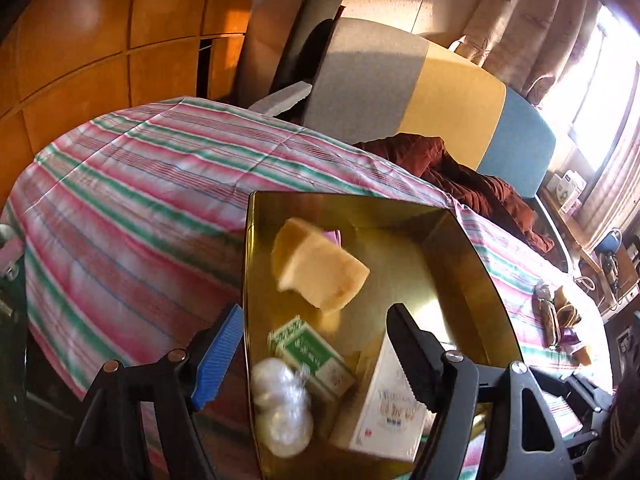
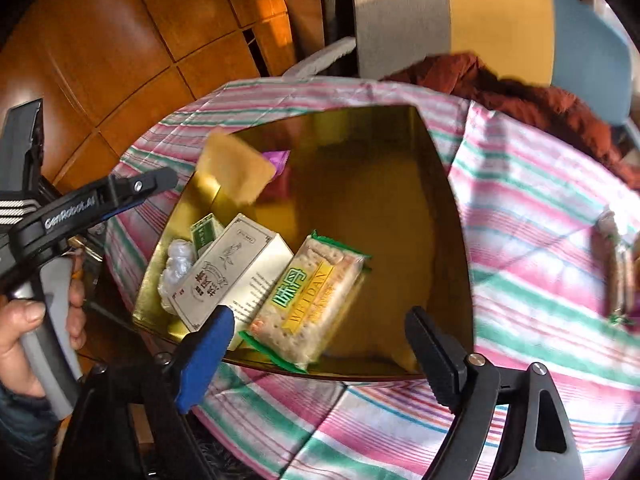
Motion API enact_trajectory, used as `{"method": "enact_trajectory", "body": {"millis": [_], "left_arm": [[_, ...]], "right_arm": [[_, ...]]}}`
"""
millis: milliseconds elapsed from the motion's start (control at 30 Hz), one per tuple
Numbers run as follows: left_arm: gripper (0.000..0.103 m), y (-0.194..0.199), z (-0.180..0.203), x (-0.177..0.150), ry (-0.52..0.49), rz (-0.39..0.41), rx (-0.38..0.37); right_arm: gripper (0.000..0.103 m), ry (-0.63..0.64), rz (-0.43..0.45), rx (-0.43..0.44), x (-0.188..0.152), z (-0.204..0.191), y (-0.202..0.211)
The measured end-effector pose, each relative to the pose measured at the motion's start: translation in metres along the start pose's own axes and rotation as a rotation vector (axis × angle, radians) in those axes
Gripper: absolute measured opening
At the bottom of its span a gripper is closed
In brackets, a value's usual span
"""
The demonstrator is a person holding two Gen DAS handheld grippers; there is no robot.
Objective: Organize objects
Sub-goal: 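Carry the sponge and cracker packet into the gold tray and release, then withdraw both open tools from the tray toward the remaining items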
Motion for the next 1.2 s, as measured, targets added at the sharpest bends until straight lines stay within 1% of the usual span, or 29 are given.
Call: {"method": "enact_trajectory", "body": {"millis": [67,133,200,233,267,333,433,533,633,800,933,1000,1033,1100,1200], "left_arm": [[0.075,0.009,0.004,-0.007,-0.005,0.018,0.004],[0.075,0.016,0.008,-0.012,-0.016,0.029,0.007],[0.075,0.023,0.014,-0.015,-0.037,0.044,0.013],[0.075,0.026,0.016,-0.016,-0.046,0.053,0.016],[0.075,0.030,0.019,-0.017,-0.059,0.063,0.017],[0.075,0.036,0.024,-0.019,-0.081,0.078,0.023],[0.075,0.043,0.030,-0.021,-0.111,0.094,0.041],[0.075,0.046,0.035,-0.025,-0.128,0.093,0.045],[0.075,0.048,0.038,-0.030,-0.138,0.089,0.046],[0.075,0.056,0.046,-0.037,-0.167,0.101,0.049],[0.075,0.061,0.056,-0.040,-0.196,0.113,0.044],[0.075,0.063,0.061,-0.040,-0.207,0.114,0.038],[0.075,0.064,0.063,-0.041,-0.214,0.115,0.036],[0.075,0.065,0.067,-0.042,-0.226,0.116,0.033],[0.075,0.065,0.072,-0.043,-0.238,0.111,0.026]], "right_arm": [[0.089,0.039,0.044,-0.061,-0.001,-0.003,0.006],[0.098,0.097,0.119,-0.146,0.000,-0.008,0.015],[0.103,0.152,0.197,-0.220,-0.001,-0.014,0.024],[0.103,0.174,0.216,-0.256,-0.001,-0.017,0.027],[0.103,0.190,0.205,-0.268,-0.002,-0.018,0.025],[0.103,0.175,0.183,-0.234,-0.004,-0.019,0.024],[0.103,0.141,0.191,-0.210,-0.003,-0.015,0.026],[0.102,0.117,0.212,-0.201,-0.007,-0.014,0.032],[0.102,0.037,0.221,-0.171,-0.011,-0.006,0.037],[0.102,-0.037,0.236,-0.193,-0.014,0.006,0.045],[0.102,-0.023,0.224,-0.231,-0.016,0.008,0.044],[0.101,-0.018,0.211,-0.216,-0.018,0.008,0.042],[0.098,-0.015,0.208,-0.209,-0.019,0.008,0.042],[0.096,-0.014,0.215,-0.202,-0.021,0.008,0.043],[0.097,-0.037,0.225,-0.193,-0.022,0.011,0.045]]}}
Point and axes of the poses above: each gripper's, at about its wrist camera, not at the fingertips, and y roughly against the way its jaws point, z to its right, x to its top, the point moved 5 cm from there along -y, roughly the way its jaws point, and after that the axes turned 2 degrees about z, right-handed, at the moved point
